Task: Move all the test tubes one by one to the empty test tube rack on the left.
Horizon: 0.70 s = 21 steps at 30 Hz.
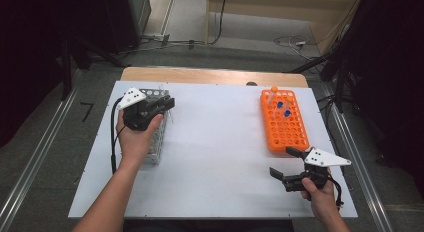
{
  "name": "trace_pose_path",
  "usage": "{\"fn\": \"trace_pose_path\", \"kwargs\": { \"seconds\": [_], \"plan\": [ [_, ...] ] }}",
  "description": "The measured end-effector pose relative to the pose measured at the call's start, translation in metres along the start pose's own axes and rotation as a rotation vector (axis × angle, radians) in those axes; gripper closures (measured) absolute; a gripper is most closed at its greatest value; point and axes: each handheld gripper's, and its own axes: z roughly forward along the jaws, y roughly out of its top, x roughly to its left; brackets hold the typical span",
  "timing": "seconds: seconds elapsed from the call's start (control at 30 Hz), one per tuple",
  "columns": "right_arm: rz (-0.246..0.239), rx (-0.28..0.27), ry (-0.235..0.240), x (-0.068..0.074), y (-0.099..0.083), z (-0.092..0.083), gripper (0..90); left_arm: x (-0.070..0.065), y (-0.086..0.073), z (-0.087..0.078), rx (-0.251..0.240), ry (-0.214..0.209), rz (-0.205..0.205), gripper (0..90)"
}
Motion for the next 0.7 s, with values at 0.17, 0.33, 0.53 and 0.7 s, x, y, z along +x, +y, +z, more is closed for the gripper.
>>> {"fn": "trace_pose_path", "kwargs": {
  "seconds": [0.17, 0.33, 0.53, 0.7],
  "plan": [
    [0.000, -0.004, -0.001, -0.002, -0.001, 0.000, 2.4, 0.017, 0.007, 0.006, -0.007, 0.055, -0.008, 76.5],
    [0.003, -0.004, -0.005, -0.003, -0.001, 0.000, 2.4, 0.028, 0.017, 0.015, -0.012, 0.091, -0.001, 76.5],
    [0.008, -0.006, -0.005, -0.004, -0.001, 0.000, 2.4, 0.041, 0.023, 0.026, -0.031, 0.147, -0.001, 76.5],
    [0.011, -0.006, -0.004, -0.005, -0.002, 0.000, 2.4, 0.049, 0.023, 0.034, -0.035, 0.184, -0.004, 76.5]
  ]
}}
